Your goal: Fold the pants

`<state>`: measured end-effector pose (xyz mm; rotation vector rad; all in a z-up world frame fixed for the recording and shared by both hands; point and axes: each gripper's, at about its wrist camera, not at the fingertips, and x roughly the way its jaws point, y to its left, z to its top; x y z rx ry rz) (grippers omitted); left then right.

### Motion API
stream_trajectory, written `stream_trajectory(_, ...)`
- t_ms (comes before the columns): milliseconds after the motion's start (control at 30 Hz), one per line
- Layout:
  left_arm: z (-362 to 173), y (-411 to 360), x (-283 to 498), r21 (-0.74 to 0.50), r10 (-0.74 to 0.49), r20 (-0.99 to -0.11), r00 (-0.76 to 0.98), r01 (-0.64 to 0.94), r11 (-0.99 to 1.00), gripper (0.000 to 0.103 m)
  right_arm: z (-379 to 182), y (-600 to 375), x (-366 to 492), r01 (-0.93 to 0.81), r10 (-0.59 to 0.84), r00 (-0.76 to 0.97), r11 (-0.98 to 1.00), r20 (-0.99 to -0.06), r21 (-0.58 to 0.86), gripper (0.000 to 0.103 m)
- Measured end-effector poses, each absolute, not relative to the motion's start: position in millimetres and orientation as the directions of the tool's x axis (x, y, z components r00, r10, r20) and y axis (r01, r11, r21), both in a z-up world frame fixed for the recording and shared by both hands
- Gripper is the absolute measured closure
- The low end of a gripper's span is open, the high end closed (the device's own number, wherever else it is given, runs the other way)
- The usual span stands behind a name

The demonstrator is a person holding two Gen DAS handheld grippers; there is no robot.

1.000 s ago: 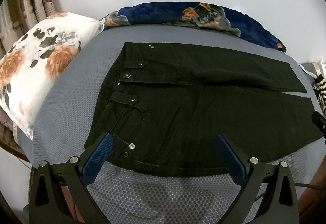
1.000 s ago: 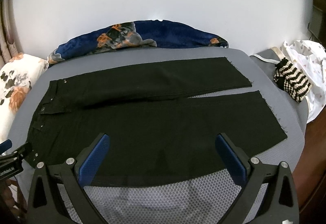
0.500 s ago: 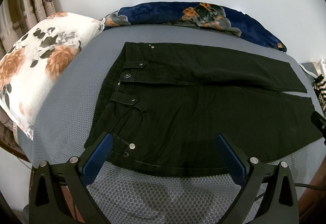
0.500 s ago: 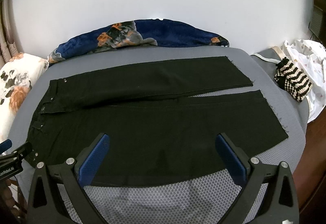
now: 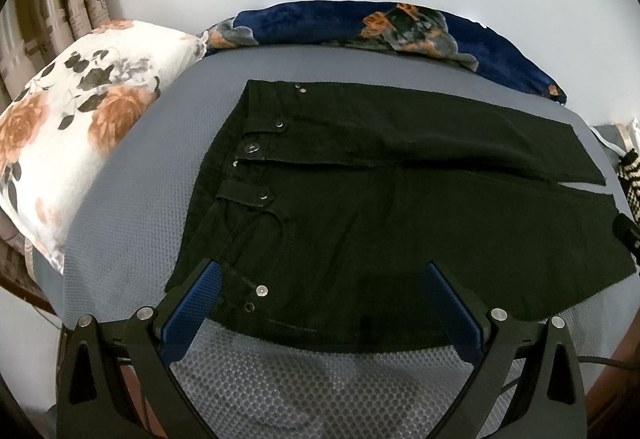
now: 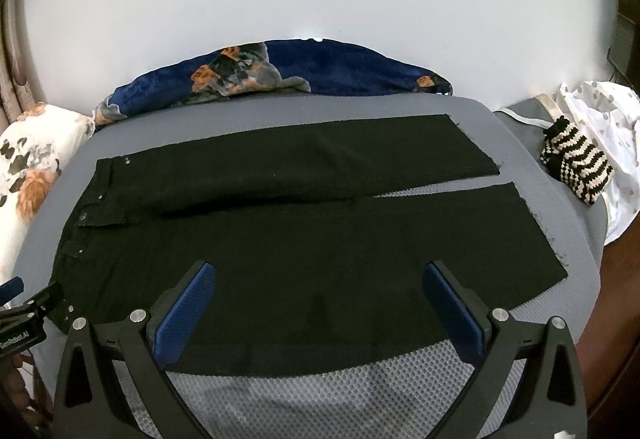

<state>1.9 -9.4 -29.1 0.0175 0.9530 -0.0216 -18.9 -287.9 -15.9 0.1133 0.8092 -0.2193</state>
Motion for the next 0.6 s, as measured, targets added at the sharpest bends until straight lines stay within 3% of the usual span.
stream_trajectory(600,-33,15,32,-0.029,-0.019,-0.812,0.584,-0.009,1.0,0.003,-14,-292,2,0.237,-0.151,0.679,0.971,-0.718,0.021,0.0)
